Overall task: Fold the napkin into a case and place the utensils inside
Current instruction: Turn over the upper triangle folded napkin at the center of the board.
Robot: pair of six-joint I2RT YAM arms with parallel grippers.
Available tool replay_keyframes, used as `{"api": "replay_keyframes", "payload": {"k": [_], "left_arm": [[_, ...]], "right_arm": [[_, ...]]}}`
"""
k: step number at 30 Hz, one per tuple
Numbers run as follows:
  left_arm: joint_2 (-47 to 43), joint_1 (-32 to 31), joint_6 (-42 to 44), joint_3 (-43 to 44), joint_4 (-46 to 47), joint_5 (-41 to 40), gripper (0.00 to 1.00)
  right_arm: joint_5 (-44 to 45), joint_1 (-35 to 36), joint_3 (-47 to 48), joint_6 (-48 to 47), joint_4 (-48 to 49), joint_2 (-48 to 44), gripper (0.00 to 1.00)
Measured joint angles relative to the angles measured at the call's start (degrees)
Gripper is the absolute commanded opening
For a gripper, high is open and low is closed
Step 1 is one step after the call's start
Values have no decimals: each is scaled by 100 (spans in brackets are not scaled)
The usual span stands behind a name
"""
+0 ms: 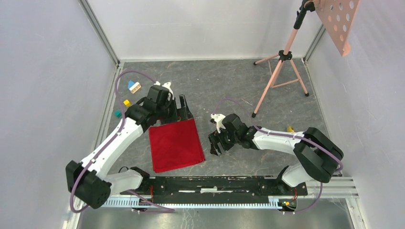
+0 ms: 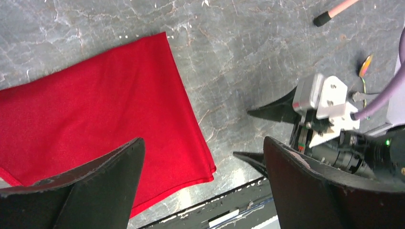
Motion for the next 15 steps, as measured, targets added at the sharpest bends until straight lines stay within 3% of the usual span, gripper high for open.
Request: {"api": "replay_keyframes", "payload": {"k": [7, 15], "left_arm": [[-774, 0, -39, -498, -63, 76, 100], [-986, 0, -188, -890, -35, 192, 100]], "right_arm": [[313, 0, 356, -214, -710, -7, 91], [256, 0, 750, -162, -785, 177, 91]]}}
